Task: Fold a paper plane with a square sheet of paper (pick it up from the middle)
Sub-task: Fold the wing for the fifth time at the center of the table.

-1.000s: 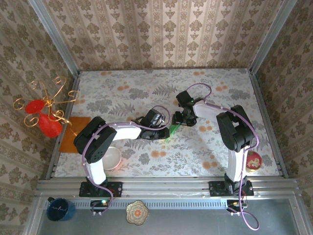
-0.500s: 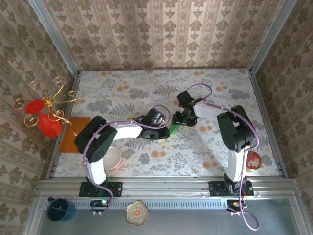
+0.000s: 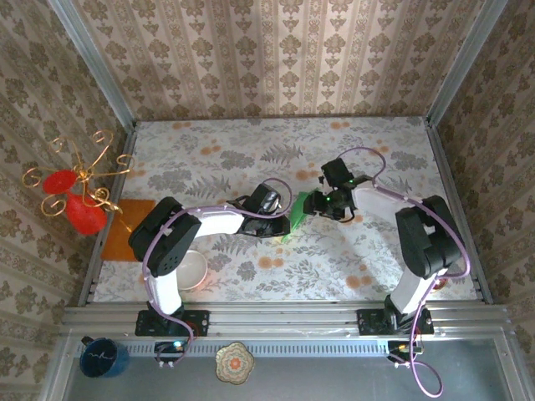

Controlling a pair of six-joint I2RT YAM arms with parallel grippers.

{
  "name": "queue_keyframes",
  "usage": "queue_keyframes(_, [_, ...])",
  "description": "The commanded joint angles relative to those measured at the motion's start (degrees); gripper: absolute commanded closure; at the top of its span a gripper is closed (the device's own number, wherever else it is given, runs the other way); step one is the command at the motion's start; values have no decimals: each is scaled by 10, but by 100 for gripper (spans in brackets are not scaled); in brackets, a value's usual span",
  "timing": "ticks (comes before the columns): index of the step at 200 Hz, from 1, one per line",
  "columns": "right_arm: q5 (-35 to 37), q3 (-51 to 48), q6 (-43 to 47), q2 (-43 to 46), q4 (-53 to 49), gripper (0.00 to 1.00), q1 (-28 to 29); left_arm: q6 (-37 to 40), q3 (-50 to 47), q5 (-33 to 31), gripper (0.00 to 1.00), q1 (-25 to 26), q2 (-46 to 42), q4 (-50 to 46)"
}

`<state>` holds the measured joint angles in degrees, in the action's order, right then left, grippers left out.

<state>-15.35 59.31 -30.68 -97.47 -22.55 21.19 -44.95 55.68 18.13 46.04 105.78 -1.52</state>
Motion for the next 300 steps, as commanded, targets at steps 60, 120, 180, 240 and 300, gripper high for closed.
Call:
queue_keyframes(60, [-144, -11, -47, -2, 102, 68, 26, 10, -3, -22, 80, 8, 46, -50])
queue_keyframes(120, [-127, 30, -49, -61, 92, 75, 38, 8, -1, -21, 80, 9, 50, -52])
queue_keyframes(180, [-65, 33, -41, -80, 58, 76, 36, 6, -5, -21, 80, 9, 49, -52])
queue_keyframes(240, [-53, 33, -40, -95, 56, 77, 33, 4, -6, -20, 81, 10, 50, -51])
queue_keyframes(300, [-52, 27, -40, -101, 60, 78, 30, 3, -7, -20, 82, 10, 51, -52])
